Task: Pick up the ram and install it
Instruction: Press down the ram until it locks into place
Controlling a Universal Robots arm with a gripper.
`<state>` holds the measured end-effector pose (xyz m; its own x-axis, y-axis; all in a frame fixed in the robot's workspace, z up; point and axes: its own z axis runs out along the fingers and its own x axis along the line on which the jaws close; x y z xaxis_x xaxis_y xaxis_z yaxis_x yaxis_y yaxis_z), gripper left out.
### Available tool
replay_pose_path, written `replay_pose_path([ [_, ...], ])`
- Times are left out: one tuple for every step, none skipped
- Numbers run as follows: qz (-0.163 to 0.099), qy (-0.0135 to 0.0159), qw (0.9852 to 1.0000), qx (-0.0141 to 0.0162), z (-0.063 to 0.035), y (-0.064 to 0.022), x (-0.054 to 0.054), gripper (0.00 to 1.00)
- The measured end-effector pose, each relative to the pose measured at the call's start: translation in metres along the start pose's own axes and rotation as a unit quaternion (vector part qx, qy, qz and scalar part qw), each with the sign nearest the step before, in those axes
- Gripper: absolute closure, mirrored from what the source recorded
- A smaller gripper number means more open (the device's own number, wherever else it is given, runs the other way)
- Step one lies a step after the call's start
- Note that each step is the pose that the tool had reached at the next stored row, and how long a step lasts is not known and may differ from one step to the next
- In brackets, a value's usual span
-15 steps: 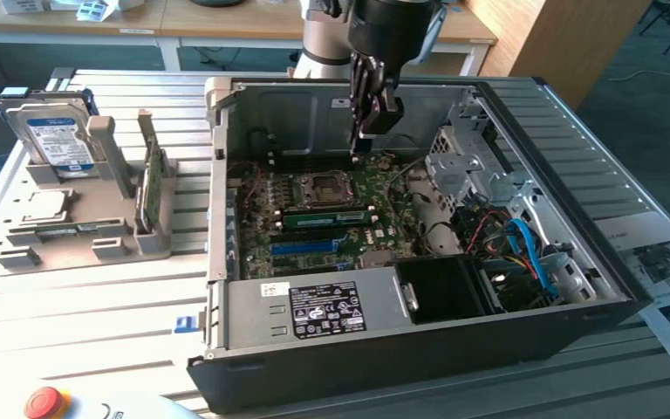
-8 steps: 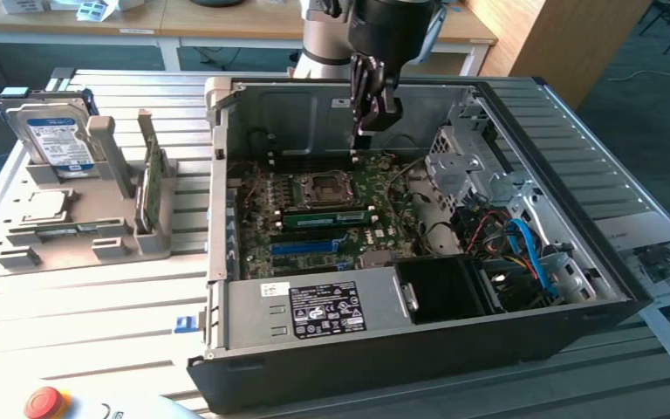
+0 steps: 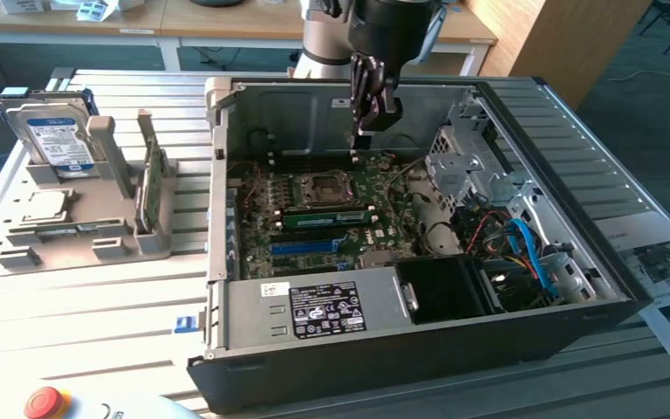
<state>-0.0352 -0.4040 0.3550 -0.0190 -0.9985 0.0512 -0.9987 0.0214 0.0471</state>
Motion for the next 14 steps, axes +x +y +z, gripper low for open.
replay_pose_path([
  [0.000, 0.0000, 1.0000, 0.0000, 0.0000, 0.0000, 0.0000, 0.90],
  [0.000, 0.0000, 1.0000, 0.0000, 0.0000, 0.0000, 0.0000, 0.90],
  [0.000, 0.0000, 1.0000, 0.0000, 0.0000, 0.0000, 0.0000, 0.90],
  [0.000, 0.0000, 1.0000, 0.0000, 0.0000, 0.0000, 0.0000, 0.90],
  [0.000, 0.0000, 1.0000, 0.0000, 0.0000, -0.0001, 0.0000, 0.90],
  [0.000, 0.0000, 1.0000, 0.0000, 0.0000, -0.0005, 0.0000, 0.90],
  [0.000, 0.0000, 1.0000, 0.0000, -0.0001, -0.0010, 0.0001, 0.90],
  [0.000, 0.0001, 1.0000, 0.0000, -0.0001, -0.0017, 0.0002, 0.90],
  [0.000, 0.0001, 1.0000, 0.0000, -0.0002, -0.0025, 0.0005, 0.90],
  [0.000, 0.0000, 1.0000, 0.0000, -0.0002, -0.0035, 0.0007, 0.90],
  [0.000, 0.0000, 1.0000, 0.0000, -0.0002, -0.0048, 0.0010, 0.90],
  [0.000, 0.0000, 1.0000, 0.0000, -0.0002, -0.0061, 0.0013, 0.90],
  [0.000, 0.0000, 1.0000, 0.0000, -0.0003, -0.0074, 0.0017, 0.90],
  [0.000, 0.0000, 1.0000, 0.0000, -0.0003, -0.0088, 0.0021, 0.90],
])
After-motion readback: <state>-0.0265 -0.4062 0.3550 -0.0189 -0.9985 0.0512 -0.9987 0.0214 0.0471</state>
